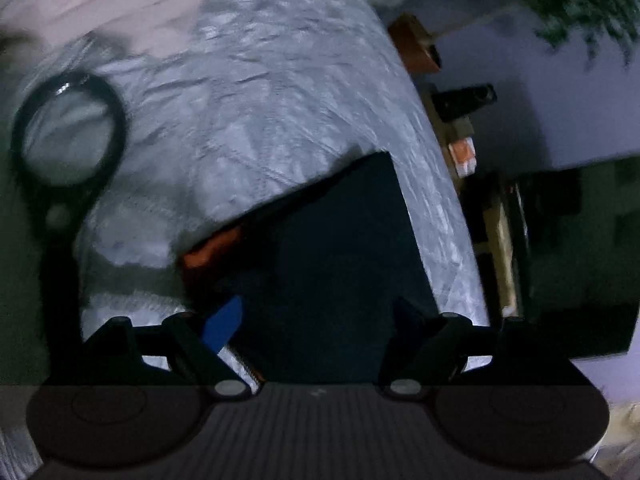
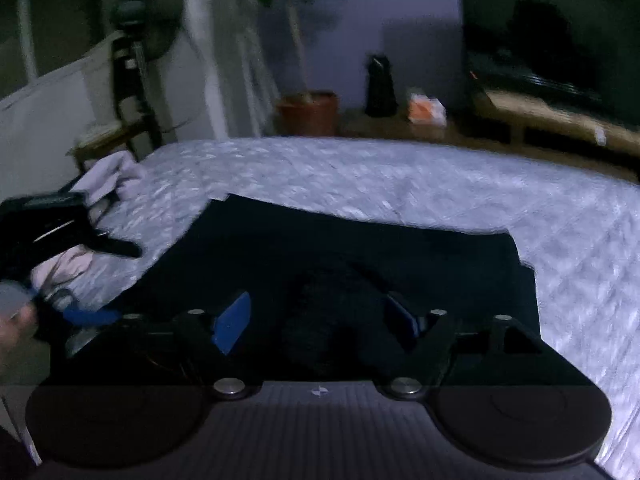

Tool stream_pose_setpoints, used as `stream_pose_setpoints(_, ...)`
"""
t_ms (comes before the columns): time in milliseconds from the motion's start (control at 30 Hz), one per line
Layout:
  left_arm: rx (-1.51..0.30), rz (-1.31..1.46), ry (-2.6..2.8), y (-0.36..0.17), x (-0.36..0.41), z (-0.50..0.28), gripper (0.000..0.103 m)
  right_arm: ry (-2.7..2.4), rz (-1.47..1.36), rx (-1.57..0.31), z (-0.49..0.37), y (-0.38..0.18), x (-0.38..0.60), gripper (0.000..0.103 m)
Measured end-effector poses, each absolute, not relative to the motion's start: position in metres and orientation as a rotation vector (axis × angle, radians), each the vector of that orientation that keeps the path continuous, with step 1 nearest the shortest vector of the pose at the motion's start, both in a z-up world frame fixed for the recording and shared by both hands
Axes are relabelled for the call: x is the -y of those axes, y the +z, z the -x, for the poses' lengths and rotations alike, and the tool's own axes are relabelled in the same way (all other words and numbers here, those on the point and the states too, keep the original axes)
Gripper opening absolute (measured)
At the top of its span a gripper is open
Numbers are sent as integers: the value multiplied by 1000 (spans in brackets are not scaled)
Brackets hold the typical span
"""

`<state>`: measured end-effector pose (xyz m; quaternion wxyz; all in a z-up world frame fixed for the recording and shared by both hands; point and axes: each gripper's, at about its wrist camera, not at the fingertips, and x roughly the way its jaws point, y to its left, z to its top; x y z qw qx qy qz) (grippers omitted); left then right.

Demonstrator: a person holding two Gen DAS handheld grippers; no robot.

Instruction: Fold clothes

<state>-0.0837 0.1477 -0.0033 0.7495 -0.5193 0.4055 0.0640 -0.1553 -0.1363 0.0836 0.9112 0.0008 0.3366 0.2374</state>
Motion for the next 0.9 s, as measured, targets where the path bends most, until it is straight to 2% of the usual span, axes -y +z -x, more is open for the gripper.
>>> stream_pose_setpoints(67,-885,1219,153,-9,-150,89,81,485,-36,-694,147,80,139,79)
stream_pose_setpoints(133,-897,1243,182,-9,-150,94,77,488,-46,-677,143,80,139,79)
stream_pose_setpoints(200,-905,1259,238,-2,-152,103,81,491,-54,-662,141,82,139,79)
stream_pose_setpoints(367,-917,1339,220,-11,-158,102,83,486,-81,-638,136,86,142,83)
stream_pose_setpoints(400,-898,1365,223,-15,-159,101,90,484,-90,-635,136,87,143,83)
stream_pose_setpoints(533,-841,1454,237,-24,-167,98,91,479,-125,-619,135,90,147,83)
stream_pose_setpoints(633,-815,1481,236,-26,-165,91,101,466,-115,-616,133,89,151,84)
stream_pose_setpoints(733,-792,1480,248,-25,-161,85,100,440,-127,-622,128,88,158,84)
stream_pose_setpoints(767,-780,1481,244,-26,-160,83,96,430,-137,-627,126,87,161,84)
stream_pose_setpoints(800,-767,1482,241,-26,-158,82,67,425,-137,-633,124,85,162,84)
stream_pose_setpoints(833,-767,1495,201,-31,-156,78,51,419,-137,-639,122,82,163,84)
stream_pose_setpoints(867,-780,1491,178,-36,-154,77,38,418,-127,-649,121,80,163,84)
stream_pose_setpoints(900,-794,1486,156,-41,-153,76,37,414,-115,-659,120,79,163,84)
